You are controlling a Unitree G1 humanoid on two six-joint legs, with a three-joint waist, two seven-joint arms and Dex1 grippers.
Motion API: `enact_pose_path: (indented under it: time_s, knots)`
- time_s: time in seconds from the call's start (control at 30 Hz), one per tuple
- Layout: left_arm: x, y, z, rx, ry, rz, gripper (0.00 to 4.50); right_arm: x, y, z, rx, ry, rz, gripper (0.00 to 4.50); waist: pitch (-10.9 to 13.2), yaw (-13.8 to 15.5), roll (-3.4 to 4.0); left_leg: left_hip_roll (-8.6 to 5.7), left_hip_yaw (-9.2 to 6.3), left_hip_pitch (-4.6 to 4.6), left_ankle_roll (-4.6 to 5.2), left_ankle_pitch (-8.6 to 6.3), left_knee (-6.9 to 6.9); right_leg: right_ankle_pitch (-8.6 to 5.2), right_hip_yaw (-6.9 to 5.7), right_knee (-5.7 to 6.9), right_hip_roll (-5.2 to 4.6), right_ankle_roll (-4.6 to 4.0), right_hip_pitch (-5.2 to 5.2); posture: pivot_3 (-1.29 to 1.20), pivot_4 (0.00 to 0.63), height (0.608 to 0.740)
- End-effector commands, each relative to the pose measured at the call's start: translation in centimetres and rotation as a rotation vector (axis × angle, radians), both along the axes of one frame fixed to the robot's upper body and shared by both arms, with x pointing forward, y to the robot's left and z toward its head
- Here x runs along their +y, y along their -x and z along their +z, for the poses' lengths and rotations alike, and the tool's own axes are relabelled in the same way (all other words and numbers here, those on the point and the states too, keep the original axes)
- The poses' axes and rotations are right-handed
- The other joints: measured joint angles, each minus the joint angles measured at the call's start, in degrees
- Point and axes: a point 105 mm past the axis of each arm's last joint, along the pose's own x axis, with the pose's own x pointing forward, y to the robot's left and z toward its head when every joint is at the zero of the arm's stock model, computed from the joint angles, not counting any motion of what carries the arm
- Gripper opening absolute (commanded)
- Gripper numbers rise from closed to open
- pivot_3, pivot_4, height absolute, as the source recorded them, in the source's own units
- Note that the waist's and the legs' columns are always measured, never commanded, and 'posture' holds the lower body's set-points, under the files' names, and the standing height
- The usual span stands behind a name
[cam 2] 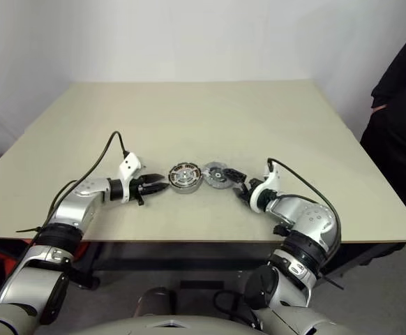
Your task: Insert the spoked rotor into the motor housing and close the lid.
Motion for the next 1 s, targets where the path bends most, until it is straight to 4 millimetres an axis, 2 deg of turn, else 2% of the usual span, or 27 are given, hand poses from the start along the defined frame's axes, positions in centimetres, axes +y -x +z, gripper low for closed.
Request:
enact_pose_path:
  time_s: [0.03, 0.23, 0.33, 0.47, 0.57, 0.8, 0.93, 1.0]
  knots:
    - [-0.4, -0.4, 1.6, -0.064, 0.003, -0.011, 1.76, 3.7, -0.5, 0.1, -0.012, -0.031, 0.121, 4.48, 0.0, -0.33, 0.0, 0.0, 0.0, 0.01, 0.0, 0.0, 0.0, 0.0, 0.0, 0.0, 0.0, 0.0, -0.01, 0.0, 0.0, 0.74]
    - [-0.3, -0.5, 1.7, -0.068, -0.003, -0.004, 1.76, 4.8, -1.8, 0.3, -0.066, 0.01, 0.15, 4.48, 0.0, -0.72, 0.0, -0.02, 0.0, -0.04, 0.0, 0.0, 0.0, 0.0, 0.0, -0.08, -0.02, 0.0, 0.0, 0.0, 0.0, 0.74]
    - [-0.1, -0.5, 1.8, -0.069, -0.005, -0.001, 1.76, 5.1, -3.1, 0.9, -0.13, 0.03, 0.12, 4.48, 0.0, -0.76, 0.0, -0.01, 0.01, -0.06, 0.0, 0.0, 0.0, 0.0, 0.0, -0.07, -0.02, -0.01, -0.01, 0.0, 0.0, 0.74]
    - [-0.1, -0.4, 1.8, -0.069, -0.005, -0.001, 1.76, 4.3, -5.0, 0.6, -0.151, 0.081, 0.034, 4.48, 0.01, -0.82, 0.0, -0.02, 0.02, -0.14, 0.0, 0.0, 0.01, 0.02, 0.0, -0.06, -0.02, -0.04, -0.05, 0.0, 0.0, 0.74]
    - [-0.1, -0.3, 1.8, -0.069, -0.005, -0.002, 1.76, 3.2, -6.3, 0.1, -0.135, 0.194, -0.069, 4.48, 0.01, -0.87, 0.0, -0.04, 0.03, -0.15, 0.02, -0.01, 0.01, 0.04, 0.0, -0.07, -0.04, -0.07, -0.01, 0.0, 0.0, 0.74]
    - [0.0, -0.2, 1.9, -0.067, -0.007, 0.001, 1.76, 3.7, -7.0, 1.4, -0.224, 0.212, -0.095, 4.48, 0.02, -0.74, -0.01, -0.04, 0.04, -0.25, 0.09, -0.05, 0.01, 0.05, -0.01, -0.09, -0.08, -0.1, 0.0, 0.0, 0.0, 0.74]
    - [0.0, -0.2, 1.9, -0.067, -0.006, 0.002, 1.76, 4.3, -7.1, 3.7, -0.354, 0.227, -0.072, 4.48, 0.02, -0.82, 0.0, -0.02, 0.03, -0.44, 0.14, -0.08, 0.01, 0.05, -0.03, -0.09, -0.01, -0.15, -0.17, 0.0, 0.0, 0.74]
    - [-0.1, -0.2, 1.9, -0.066, -0.005, 0.001, 1.76, 5.4, -6.7, 5.8, -0.461, 0.239, -0.027, 4.48, 0.02, -0.85, 0.0, -0.02, 0.02, -0.71, 0.11, -0.06, 0.02, 0.23, -0.05, -0.09, -0.01, -0.45, -0.4, 0.0, 0.0, 0.74]
